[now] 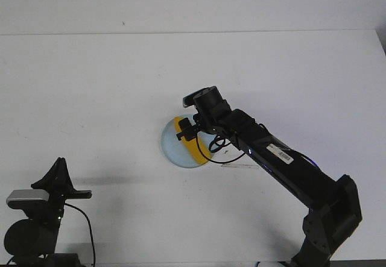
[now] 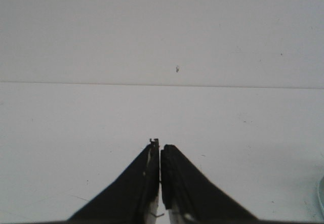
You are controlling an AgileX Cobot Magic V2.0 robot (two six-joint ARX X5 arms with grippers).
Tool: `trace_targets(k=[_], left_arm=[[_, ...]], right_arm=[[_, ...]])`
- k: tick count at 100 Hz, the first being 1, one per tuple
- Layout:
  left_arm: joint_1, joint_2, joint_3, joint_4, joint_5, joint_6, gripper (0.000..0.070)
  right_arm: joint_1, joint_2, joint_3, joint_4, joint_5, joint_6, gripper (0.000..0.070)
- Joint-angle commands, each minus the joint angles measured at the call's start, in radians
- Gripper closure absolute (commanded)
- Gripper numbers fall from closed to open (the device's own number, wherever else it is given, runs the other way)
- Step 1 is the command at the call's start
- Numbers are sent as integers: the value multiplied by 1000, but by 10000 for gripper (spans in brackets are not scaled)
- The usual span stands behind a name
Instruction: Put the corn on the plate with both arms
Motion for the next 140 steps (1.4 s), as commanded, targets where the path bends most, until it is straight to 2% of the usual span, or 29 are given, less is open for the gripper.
trace_targets(k=[1,7,12,25,53,65,78,89,110,140], left_arm=[[2,-1,7,13,0,-6,699],[2,-1,7,13,0,-6,699],[2,-1,7,13,0,-6,699],[2,-1,7,13,0,-6,699],[2,-1,7,13,0,-6,699],[2,-1,7,13,0,-6,699],[2,-1,7,13,0,-6,699],[2,-1,7,13,0,-6,699],[2,-1,7,13,0,-6,699],[2,-1,7,13,0,-6,699]], right_arm=[[1,-13,20,-4,28,-24,470],[-5,-32,12,-2,53,-36,589],[-6,-46,5,8,84,-43,622],[-18,-98,-29,44,142,-61,622],[-107,-272,-266,194,140,-72,626],[-164,-384,-430,316,137,-71,685],[-237,-530,-615,470,87,-58,685],[-315,-644,-738,545,33,-56,685],[-455,-798,-883,551,35,-61,685],[-653,-970,-981,559,34,-61,685]])
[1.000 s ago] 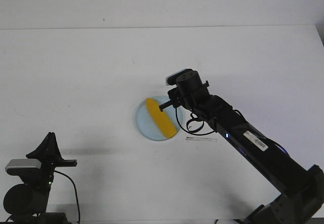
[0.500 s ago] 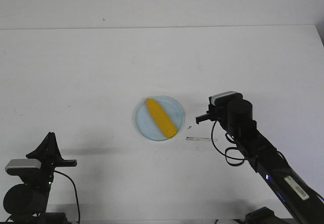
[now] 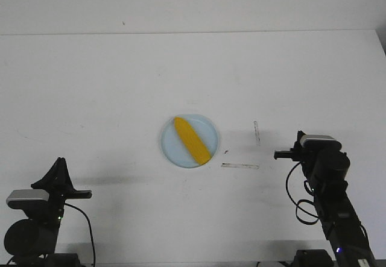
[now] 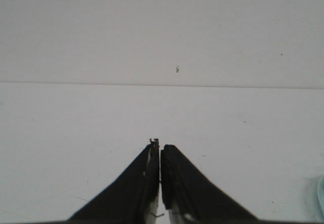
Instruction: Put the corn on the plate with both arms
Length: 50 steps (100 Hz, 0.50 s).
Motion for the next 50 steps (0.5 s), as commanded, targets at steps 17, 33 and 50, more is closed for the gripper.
trace_targets(k=[17,33,50], left_arm=[[2,-1,7,13,0,-6,699],[2,-1,7,13,0,-6,699],[2,-1,7,13,0,-6,699]], right_arm=[[-52,-167,-87,88,-5,0,685],[-50,-328,-183,195,-48,-3,685],[-50,-476,-224,169,-54,-19,685]])
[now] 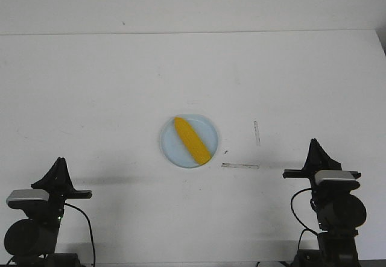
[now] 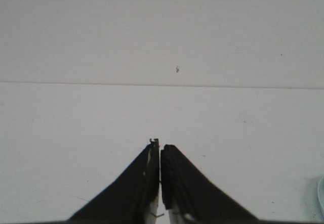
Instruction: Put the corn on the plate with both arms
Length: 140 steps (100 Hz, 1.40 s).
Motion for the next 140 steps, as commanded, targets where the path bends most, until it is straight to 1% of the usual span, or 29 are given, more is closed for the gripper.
trace_targets(k=[1,12,28,40,140], left_arm=[[2,-1,8,13,0,-6,699],[2,-1,8,13,0,-6,699],[2,-1,8,13,0,-6,699],[2,-1,8,13,0,-6,699],[2,-1,8,13,0,-6,699]], right_arm=[[0,-43,-1,-13,0,-21,685],[0,-120,-1,-48,-1,-58,685],[0,-202,-1,-70,1,-57,685],[0,-230,0,-69,2,-37,685],[0,-232,0,-69,1,-39,685]])
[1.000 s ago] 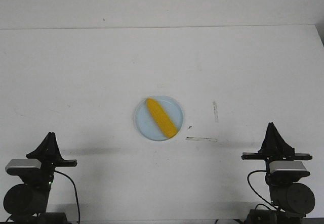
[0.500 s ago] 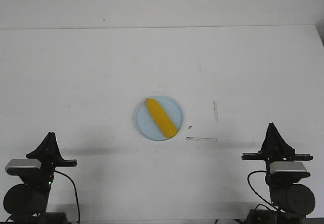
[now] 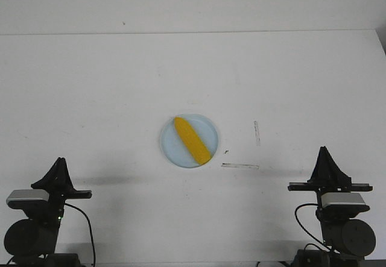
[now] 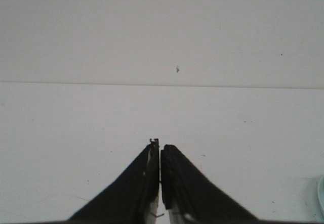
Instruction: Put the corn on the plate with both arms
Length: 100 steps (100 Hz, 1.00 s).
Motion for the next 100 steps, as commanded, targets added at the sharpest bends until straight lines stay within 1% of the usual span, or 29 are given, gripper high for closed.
trace_targets(k=[1,49,76,100], left_arm=[[2,-1,7,13,0,-6,699],[2,-14,-8,13,0,-6,699],[2,-39,-98,15,0,-18,699],[2,-143,-200,16,1,-41,699]], right_arm=[[0,0,1,8,0,5,685],[0,0,1,8,0,5,685],[0,0,1,9,0,5,685],[0,0,1,9,0,5,685]])
